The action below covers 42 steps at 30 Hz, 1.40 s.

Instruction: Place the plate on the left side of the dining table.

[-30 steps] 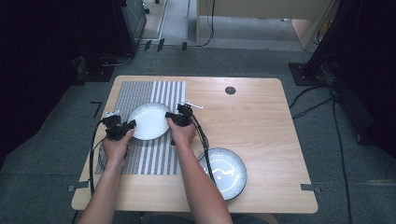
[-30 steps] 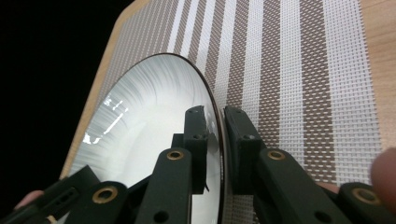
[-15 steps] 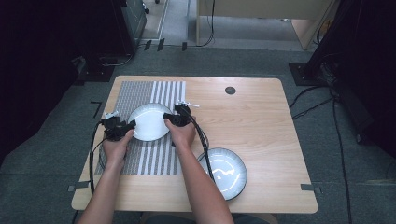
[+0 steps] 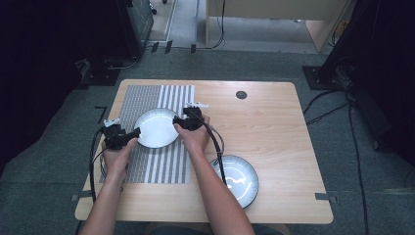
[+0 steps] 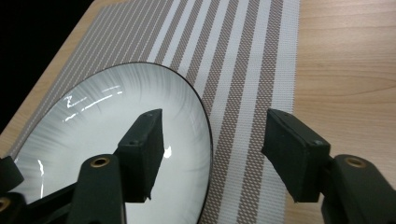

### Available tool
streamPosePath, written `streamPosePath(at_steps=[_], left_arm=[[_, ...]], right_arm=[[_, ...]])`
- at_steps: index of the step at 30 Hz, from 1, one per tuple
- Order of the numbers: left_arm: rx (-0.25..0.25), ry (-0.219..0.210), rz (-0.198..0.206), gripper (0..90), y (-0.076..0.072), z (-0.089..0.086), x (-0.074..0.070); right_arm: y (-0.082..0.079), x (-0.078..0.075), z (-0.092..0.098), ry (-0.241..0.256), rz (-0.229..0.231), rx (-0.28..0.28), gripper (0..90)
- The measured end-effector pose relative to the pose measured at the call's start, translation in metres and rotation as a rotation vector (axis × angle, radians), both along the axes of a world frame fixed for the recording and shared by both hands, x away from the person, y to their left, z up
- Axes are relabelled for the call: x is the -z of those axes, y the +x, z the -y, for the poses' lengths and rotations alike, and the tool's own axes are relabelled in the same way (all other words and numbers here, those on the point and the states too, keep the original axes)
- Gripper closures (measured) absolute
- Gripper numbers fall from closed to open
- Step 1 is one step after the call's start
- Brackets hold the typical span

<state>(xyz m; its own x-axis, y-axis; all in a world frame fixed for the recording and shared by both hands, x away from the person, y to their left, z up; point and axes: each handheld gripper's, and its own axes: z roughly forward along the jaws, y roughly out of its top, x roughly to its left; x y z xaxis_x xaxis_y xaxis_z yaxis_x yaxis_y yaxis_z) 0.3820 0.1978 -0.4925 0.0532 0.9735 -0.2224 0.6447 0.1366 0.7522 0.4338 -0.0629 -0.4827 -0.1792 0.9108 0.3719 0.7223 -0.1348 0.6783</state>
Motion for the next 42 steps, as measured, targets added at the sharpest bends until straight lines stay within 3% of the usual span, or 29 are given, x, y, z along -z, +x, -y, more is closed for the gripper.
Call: streamPosePath(at_steps=[3, 7, 9, 14, 22, 31, 42], left_arm=[[-0.001, 0.002, 0.003, 31.6, -0.002, 0.000, -0.001], [-0.005, 0.008, 0.004, 27.1, -0.007, -0.003, -0.005], [-0.003, 0.003, 0.004, 25.3, -0.010, -0.004, -0.007], [0.011, 0.018, 0.004, 23.1, -0.019, -0.004, -0.009], [0.012, 0.034, 0.013, 21.5, -0.035, -0.008, -0.012], [0.001, 0.027, 0.026, 20.7, -0.052, -0.016, -0.012], [0.021, 0.041, 0.050, 18.9, -0.079, -0.016, -0.010]], right_arm=[[-0.003, -0.004, 0.004, -0.005, 0.002, 0.003, 32.8], [-0.010, -0.014, 0.015, -0.035, 0.038, 0.011, 29.4], [-0.014, -0.018, 0.021, -0.062, 0.027, 0.004, 28.5], [-0.023, -0.025, 0.039, -0.040, 0.046, -0.007, 28.2], [-0.043, -0.025, 0.069, -0.079, 0.058, -0.020, 27.6], [-0.060, -0.029, 0.091, -0.069, 0.084, -0.037, 25.5], [-0.086, -0.037, 0.123, -0.132, 0.136, -0.038, 24.1]])
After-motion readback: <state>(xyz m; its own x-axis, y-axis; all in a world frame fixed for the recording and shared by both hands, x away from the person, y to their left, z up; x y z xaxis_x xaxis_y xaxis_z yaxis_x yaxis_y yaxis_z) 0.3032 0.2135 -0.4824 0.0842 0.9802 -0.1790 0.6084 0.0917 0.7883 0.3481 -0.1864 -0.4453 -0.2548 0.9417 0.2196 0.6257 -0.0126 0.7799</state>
